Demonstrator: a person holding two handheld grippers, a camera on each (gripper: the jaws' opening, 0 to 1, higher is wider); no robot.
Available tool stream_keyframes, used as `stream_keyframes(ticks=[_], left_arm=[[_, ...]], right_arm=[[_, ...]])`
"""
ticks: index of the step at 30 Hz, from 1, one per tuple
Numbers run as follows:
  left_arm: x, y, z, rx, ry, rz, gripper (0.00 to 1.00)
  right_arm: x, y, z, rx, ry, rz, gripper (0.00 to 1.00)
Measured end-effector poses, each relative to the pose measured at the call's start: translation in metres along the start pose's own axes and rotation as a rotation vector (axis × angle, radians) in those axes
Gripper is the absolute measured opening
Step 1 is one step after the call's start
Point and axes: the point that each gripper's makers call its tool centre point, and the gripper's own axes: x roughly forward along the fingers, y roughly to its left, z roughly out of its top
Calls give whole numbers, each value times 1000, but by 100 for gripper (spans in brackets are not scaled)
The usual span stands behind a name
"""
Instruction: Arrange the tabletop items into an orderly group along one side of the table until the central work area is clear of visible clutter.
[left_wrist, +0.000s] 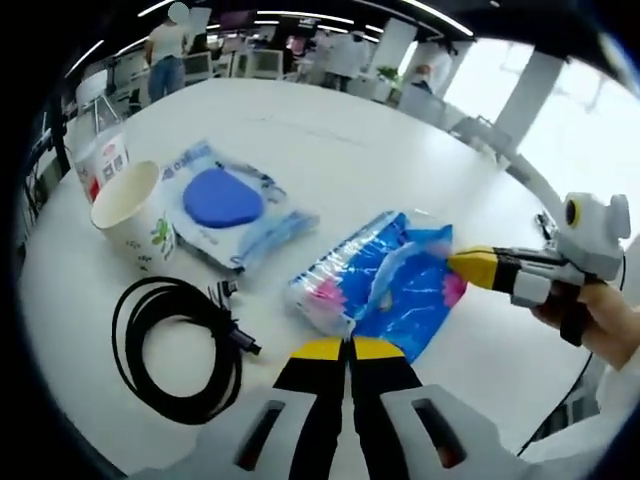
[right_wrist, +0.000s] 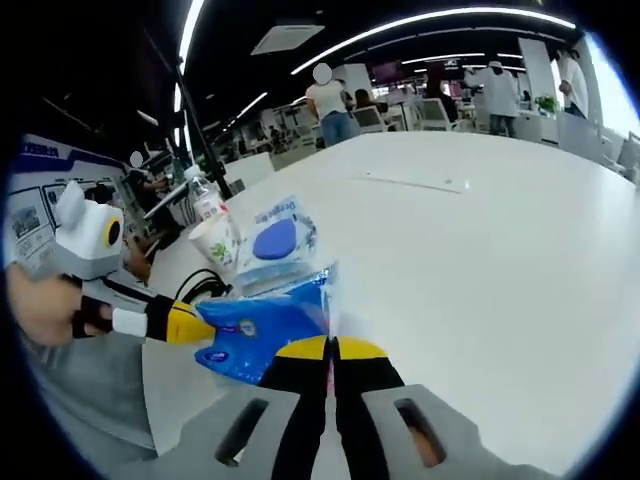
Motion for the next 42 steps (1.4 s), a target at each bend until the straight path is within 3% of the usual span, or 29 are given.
stream_keyframes(ticks=[20, 27, 33, 42], left_arm=[[29, -38, 33, 106, -5, -108, 0], [39, -55, 47, 205, -46, -142, 0], [53, -72, 56, 289, -51, -187, 0], [69, -88, 60, 341, -37, -223, 0]], right_arm=[[-39, -35, 8, 62, -97, -163, 0], [-55, -46, 14, 69, -131, -236, 0], [-66, -59, 10, 100, -137, -290, 0], [-74, -74, 1, 131, -124, -359, 0]])
